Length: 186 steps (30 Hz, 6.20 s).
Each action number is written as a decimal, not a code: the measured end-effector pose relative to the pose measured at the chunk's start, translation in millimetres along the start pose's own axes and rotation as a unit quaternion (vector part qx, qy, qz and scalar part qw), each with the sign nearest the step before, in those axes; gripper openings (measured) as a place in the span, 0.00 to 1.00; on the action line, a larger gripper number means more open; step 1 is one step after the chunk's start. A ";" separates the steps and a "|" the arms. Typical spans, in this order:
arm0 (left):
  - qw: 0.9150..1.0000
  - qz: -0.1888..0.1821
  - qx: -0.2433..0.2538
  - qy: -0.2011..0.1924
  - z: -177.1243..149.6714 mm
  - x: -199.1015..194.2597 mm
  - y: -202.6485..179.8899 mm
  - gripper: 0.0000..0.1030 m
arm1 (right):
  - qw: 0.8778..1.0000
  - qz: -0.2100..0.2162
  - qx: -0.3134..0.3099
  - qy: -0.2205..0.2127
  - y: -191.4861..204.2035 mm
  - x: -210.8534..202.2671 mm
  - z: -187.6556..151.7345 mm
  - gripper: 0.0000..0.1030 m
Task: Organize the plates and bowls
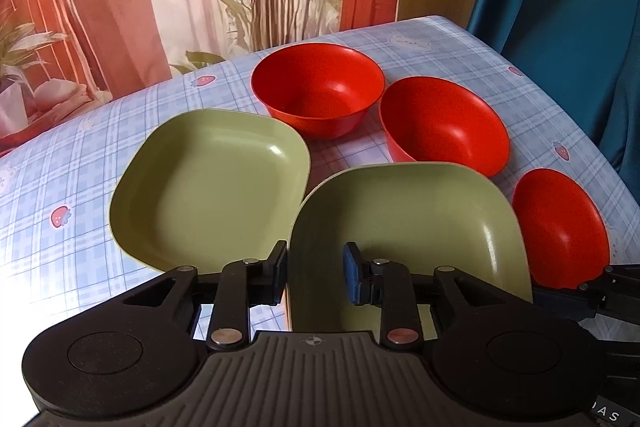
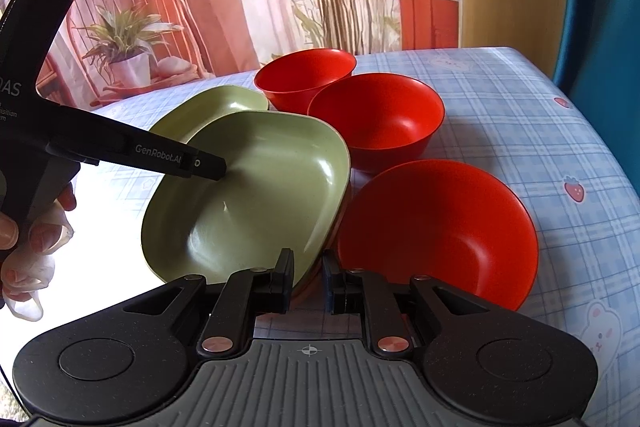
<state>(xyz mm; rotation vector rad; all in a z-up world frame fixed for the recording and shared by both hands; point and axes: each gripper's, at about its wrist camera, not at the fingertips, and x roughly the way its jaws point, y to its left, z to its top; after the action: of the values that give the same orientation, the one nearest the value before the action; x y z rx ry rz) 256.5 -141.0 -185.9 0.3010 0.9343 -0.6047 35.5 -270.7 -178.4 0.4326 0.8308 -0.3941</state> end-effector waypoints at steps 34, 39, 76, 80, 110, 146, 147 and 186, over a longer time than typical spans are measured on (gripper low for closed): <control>0.983 0.056 -0.158 -0.069 17.4 3.5 139.8 0.49 | 0.999 0.014 -0.027 -0.035 40.3 63.9 104.2 0.19; 0.984 0.055 -0.158 -0.056 12.9 21.9 145.3 0.42 | 1.000 0.014 -0.006 -0.012 45.2 99.3 112.8 0.19; 0.983 0.104 -0.121 -0.094 -1.7 -52.8 120.1 0.09 | 0.997 0.067 0.022 -0.016 75.1 91.3 125.3 0.11; 0.983 0.102 -0.118 -0.099 -9.1 -66.5 104.3 0.09 | 0.997 0.066 0.016 -0.029 71.9 70.8 119.5 0.11; 0.992 0.045 -0.082 -0.085 -37.5 -83.3 15.0 0.11 | 0.998 0.037 0.011 -0.058 -1.7 -5.3 65.9 0.10; 0.997 0.027 -0.066 -0.032 -48.8 -50.0 10.4 0.13 | 1.000 -0.002 -0.020 -0.023 -11.8 18.8 34.8 0.09; 0.997 0.027 -0.065 -0.031 -48.5 -49.1 10.9 0.13 | 0.999 -0.003 -0.021 -0.024 -11.5 19.0 34.9 0.09; 0.992 0.029 -0.071 -0.096 -10.1 -75.6 28.3 0.51 | 0.996 0.005 -0.052 -0.068 -10.2 -4.7 66.7 0.27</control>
<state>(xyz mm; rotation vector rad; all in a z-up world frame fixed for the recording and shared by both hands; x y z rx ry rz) 233.3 -86.8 -129.9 0.1384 0.7772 -0.5018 68.7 -312.7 -137.1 0.3086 0.7132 -0.3656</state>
